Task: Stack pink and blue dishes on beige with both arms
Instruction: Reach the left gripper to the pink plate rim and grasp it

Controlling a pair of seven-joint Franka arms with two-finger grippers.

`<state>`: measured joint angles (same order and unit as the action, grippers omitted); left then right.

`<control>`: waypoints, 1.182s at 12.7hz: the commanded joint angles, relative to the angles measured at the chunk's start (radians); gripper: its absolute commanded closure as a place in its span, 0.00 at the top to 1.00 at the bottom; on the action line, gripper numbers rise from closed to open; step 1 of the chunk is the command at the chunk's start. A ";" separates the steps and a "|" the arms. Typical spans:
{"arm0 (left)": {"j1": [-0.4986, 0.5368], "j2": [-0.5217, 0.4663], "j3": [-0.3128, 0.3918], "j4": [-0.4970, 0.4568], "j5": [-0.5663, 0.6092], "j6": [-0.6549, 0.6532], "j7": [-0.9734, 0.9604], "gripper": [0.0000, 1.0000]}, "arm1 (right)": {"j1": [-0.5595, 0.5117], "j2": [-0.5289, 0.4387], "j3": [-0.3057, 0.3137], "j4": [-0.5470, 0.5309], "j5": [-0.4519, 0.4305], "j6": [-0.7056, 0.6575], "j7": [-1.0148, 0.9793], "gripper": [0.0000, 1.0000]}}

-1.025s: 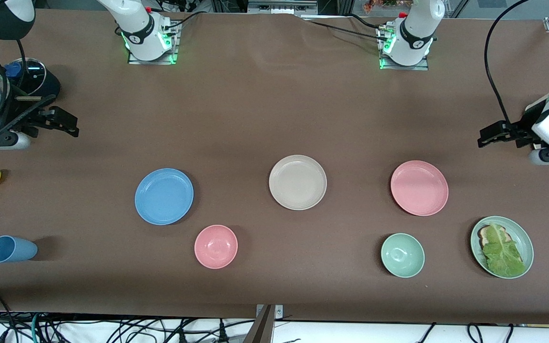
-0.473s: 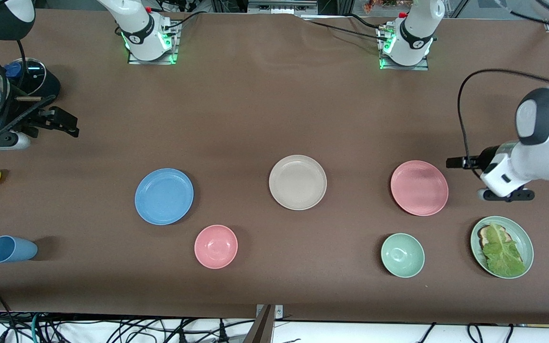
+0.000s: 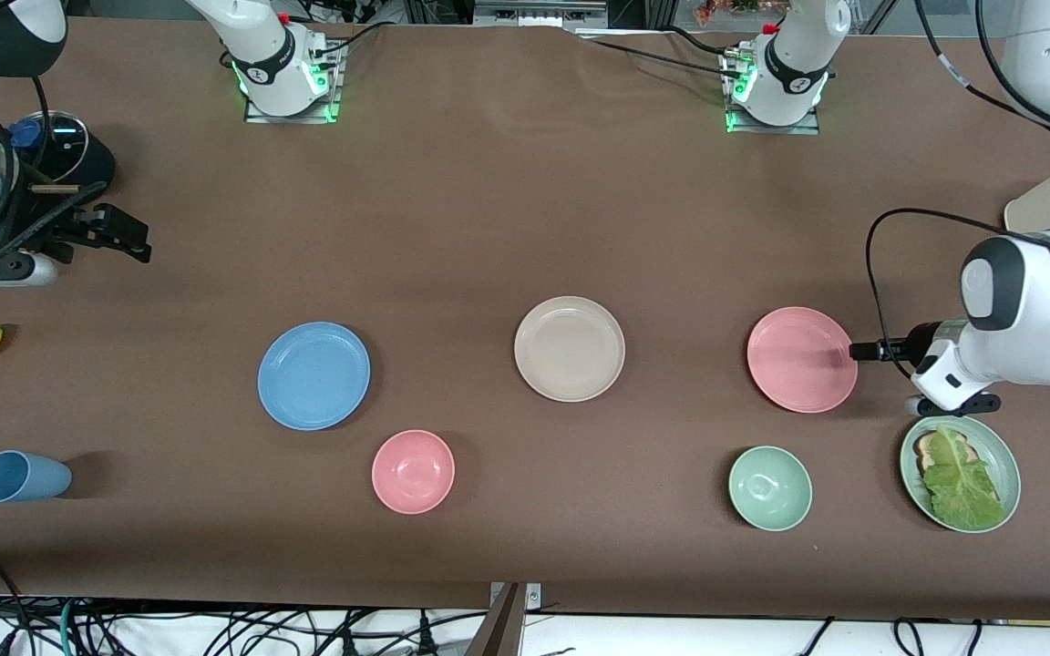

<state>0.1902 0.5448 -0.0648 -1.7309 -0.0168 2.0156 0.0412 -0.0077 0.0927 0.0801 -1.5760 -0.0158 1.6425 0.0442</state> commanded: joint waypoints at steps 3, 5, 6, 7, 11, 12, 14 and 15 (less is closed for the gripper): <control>0.000 -0.009 -0.009 -0.169 0.058 0.239 0.022 1.00 | -0.006 0.009 0.003 0.025 0.016 -0.020 0.000 1.00; 0.005 0.013 -0.009 -0.180 0.077 0.270 0.074 0.97 | -0.006 0.009 0.003 0.025 0.014 -0.018 0.000 1.00; 0.012 0.017 -0.009 -0.180 0.077 0.272 0.094 0.90 | -0.008 0.009 0.003 0.025 0.016 -0.018 -0.001 1.00; 0.018 0.026 -0.010 -0.177 0.078 0.272 0.100 0.78 | -0.006 0.009 0.003 0.025 0.016 -0.016 -0.001 1.00; 0.026 0.037 -0.010 -0.164 0.077 0.264 0.097 0.00 | -0.008 0.009 0.004 0.027 0.016 -0.016 -0.009 1.00; 0.023 0.037 -0.010 -0.162 0.077 0.262 0.091 0.00 | -0.008 0.009 0.004 0.027 0.016 -0.015 -0.009 1.00; 0.017 0.030 -0.013 -0.132 0.063 0.209 0.080 0.00 | -0.008 0.022 0.004 0.027 0.016 -0.010 -0.013 1.00; 0.011 0.027 -0.018 -0.104 0.061 0.166 0.040 0.00 | -0.008 0.031 0.004 0.027 0.014 -0.007 -0.014 1.00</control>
<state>0.2073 0.5692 -0.0750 -1.8772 0.0389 2.2410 0.1191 -0.0077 0.0967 0.0801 -1.5760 -0.0153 1.6426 0.0439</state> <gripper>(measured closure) 0.877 0.000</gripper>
